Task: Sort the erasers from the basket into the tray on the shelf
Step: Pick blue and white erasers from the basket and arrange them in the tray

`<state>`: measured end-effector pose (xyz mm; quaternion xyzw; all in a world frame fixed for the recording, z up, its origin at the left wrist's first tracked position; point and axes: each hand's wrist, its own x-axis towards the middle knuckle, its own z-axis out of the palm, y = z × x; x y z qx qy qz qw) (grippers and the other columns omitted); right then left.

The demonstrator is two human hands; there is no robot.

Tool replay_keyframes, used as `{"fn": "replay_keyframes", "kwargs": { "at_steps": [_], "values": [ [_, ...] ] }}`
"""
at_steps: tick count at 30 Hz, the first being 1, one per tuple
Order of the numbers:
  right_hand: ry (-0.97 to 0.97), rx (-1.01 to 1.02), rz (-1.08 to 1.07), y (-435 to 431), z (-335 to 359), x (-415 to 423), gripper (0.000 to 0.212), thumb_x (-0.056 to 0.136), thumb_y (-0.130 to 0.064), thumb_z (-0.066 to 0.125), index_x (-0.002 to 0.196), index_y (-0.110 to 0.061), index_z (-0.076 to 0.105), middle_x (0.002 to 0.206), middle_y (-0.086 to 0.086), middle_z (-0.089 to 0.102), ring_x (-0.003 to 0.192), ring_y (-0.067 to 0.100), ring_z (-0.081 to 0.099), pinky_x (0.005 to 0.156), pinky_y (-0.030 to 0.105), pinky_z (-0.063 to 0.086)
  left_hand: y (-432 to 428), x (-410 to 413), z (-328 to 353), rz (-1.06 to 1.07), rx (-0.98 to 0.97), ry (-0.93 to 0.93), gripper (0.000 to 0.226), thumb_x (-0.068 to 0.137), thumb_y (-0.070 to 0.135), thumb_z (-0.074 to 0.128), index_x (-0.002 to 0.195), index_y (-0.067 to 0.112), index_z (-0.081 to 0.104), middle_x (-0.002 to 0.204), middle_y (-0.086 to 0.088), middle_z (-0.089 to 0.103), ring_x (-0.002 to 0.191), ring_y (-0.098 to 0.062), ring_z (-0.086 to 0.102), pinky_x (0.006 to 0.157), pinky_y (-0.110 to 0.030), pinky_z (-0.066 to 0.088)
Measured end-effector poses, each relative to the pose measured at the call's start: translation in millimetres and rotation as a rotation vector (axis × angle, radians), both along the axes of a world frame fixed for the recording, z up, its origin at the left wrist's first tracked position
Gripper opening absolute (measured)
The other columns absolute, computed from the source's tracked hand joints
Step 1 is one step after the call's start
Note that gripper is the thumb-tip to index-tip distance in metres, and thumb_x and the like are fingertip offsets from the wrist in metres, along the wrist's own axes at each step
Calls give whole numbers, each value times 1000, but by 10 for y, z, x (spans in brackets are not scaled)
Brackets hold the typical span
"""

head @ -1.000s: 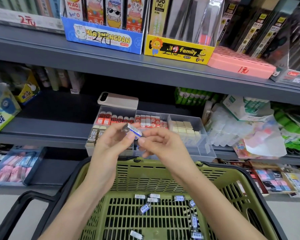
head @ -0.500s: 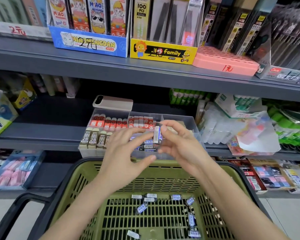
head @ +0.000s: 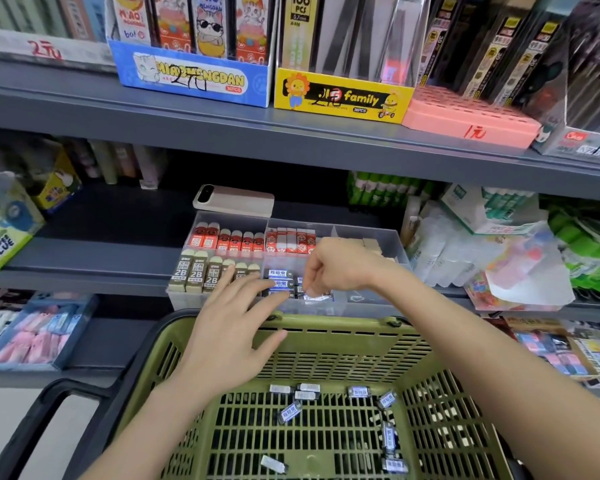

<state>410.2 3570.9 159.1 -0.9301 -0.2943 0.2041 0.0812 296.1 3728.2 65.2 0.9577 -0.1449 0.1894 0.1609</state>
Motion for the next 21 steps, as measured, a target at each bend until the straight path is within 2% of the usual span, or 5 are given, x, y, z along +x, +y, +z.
{"fn": "replay_keyframes", "kwargs": {
  "at_steps": [6, 11, 17, 19, 21],
  "values": [
    [151, -13, 33, 98, -113, 58, 20, 81, 3, 59, 90, -8, 73, 64, -9, 62, 54, 2, 56, 55, 17, 45, 17, 9, 4, -6, -12, -3, 43, 81, 40, 63, 120, 21, 63, 119, -2, 63, 115, -23, 55, 116, -46, 19],
    [252, 62, 1, 70, -125, 71, 18, 90, -1, 54, 91, -7, 70, 58, -20, 56, 50, -3, 56, 53, 9, 42, 15, 4, 3, -7, -16, -10, 45, 79, 37, 68, 120, 20, 64, 119, -4, 63, 115, -25, 56, 114, -49, 23],
    [198, 12, 45, 33, -110, -37, 38, 94, -8, 48, 58, -19, 52, 42, -19, 49, 49, -5, 47, 54, 20, 36, 4, -2, 1, 5, -10, -21, 46, 77, 33, 72, 120, 20, 64, 120, -4, 63, 115, -26, 57, 113, -52, 25],
    [247, 76, -2, 26, -80, -67, 31, 98, -17, 46, 75, -10, 64, 60, -15, 61, 63, -2, 56, 64, 25, 48, -2, -14, 3, 10, -11, -26, 45, 78, 35, 68, 120, 19, 64, 119, -4, 63, 114, -26, 57, 113, -51, 26],
    [239, 157, -67, 19, -33, -99, 32, 101, -22, 41, 98, -2, 65, 83, 5, 67, 79, 20, 64, 73, 33, 53, -4, -29, 4, 13, -10, -24, 45, 78, 37, 65, 120, 19, 64, 120, -4, 63, 115, -27, 56, 112, -51, 26]
  ]
}}
